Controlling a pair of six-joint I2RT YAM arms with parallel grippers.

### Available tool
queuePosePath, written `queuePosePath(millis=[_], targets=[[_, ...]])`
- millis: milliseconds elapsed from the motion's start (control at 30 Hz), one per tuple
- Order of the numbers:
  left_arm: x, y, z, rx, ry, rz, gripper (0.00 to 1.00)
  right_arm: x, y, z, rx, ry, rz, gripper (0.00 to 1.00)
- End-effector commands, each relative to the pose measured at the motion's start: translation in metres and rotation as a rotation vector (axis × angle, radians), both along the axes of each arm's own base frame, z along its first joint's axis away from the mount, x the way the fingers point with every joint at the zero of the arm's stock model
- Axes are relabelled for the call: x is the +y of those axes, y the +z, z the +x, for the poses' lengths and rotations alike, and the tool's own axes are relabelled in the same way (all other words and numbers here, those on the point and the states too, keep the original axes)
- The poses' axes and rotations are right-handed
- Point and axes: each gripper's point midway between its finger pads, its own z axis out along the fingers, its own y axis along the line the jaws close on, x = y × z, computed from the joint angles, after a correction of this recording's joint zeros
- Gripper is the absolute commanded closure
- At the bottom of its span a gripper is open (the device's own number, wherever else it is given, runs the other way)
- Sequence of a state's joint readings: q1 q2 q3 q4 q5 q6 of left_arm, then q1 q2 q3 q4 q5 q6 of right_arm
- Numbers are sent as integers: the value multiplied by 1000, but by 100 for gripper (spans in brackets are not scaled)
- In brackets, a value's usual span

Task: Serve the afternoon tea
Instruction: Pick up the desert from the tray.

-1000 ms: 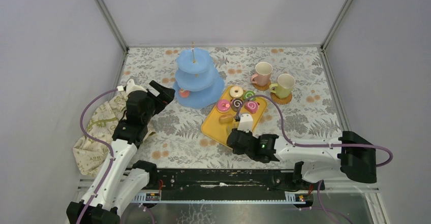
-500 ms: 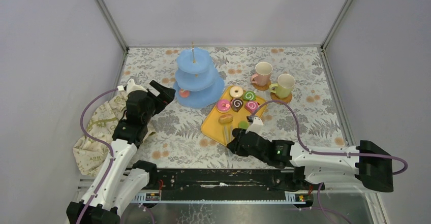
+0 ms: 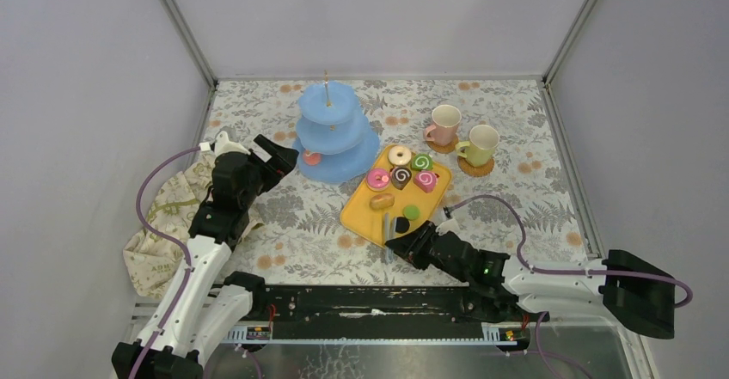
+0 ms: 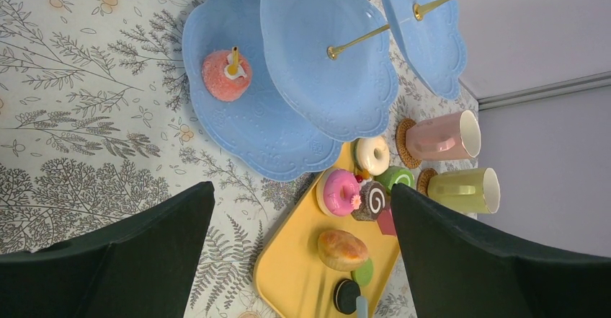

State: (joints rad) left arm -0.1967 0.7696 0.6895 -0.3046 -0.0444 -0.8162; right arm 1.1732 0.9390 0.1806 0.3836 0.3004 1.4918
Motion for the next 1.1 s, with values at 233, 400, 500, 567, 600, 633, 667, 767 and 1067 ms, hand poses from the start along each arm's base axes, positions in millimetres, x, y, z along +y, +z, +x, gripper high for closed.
queuePosePath(millis=[233,400,500,567,600,633,667,767,1067], targets=[[-6,14,5,-65,-33,-1,0,22,62,16,59,-72,457,84],[-6,14,5,-65,-34,0,0,24,69,21,72,-88,518,84],[-7,14,4,-65,-36,-1,0,23,73,23,80,-100,551,84],[-7,14,4,-67,-36,-1,0,23,75,23,85,-104,562,83],[-7,14,4,-66,-36,-1,0,23,76,23,88,-106,566,82],[-7,14,4,-66,-36,-3,0,23,77,23,92,-106,570,82],[-7,13,4,-64,-37,-2,0,22,78,23,92,-105,576,81],[-7,13,4,-64,-35,-4,0,22,80,23,95,-106,582,78],[-7,9,4,-58,-36,-6,0,18,72,18,131,-107,579,76]])
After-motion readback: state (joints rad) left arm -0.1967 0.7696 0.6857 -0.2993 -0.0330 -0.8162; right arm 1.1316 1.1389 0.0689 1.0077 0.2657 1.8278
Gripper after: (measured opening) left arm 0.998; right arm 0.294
